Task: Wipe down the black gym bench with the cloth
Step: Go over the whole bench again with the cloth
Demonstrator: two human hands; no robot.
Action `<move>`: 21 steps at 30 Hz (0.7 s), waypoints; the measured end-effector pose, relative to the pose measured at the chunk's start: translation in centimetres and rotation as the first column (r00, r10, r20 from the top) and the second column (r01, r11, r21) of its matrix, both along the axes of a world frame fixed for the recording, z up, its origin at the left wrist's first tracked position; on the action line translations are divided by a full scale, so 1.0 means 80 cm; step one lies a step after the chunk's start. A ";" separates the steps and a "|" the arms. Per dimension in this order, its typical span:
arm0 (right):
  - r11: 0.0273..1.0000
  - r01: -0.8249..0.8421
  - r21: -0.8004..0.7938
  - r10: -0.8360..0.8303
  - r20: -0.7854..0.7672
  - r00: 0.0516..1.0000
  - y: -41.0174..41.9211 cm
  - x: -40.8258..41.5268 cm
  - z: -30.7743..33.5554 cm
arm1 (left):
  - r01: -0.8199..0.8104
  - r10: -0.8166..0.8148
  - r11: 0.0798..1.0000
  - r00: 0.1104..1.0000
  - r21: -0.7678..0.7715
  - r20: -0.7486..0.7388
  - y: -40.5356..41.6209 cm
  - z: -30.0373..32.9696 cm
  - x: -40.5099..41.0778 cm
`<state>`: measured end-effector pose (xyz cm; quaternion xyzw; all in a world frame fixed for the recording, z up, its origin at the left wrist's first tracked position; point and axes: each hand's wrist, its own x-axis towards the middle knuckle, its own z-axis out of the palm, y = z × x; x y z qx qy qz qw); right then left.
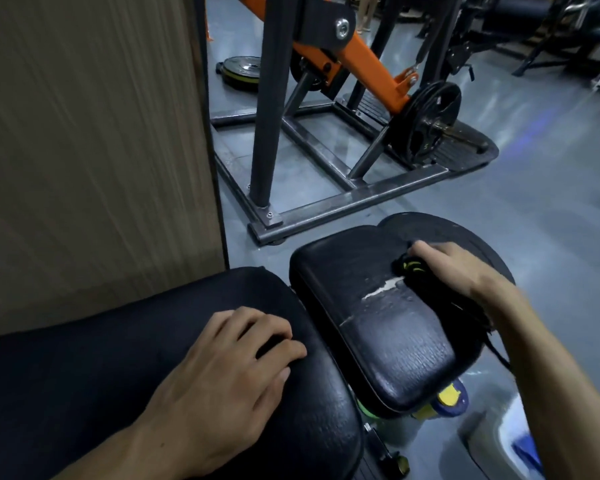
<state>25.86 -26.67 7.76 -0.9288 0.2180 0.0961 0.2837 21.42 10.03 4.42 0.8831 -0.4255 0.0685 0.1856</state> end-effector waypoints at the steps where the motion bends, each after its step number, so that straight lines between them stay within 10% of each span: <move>1: 1.000 -0.013 -0.026 0.013 -0.001 1.000 0.005 0.017 0.001 | 0.005 -0.005 1.000 1.000 0.002 0.005 0.000 0.000 0.001; 21: 0.781 -0.495 -0.381 0.502 -0.089 0.860 0.200 0.088 0.018 | 0.008 -0.008 1.000 1.000 0.008 0.014 0.002 0.007 0.000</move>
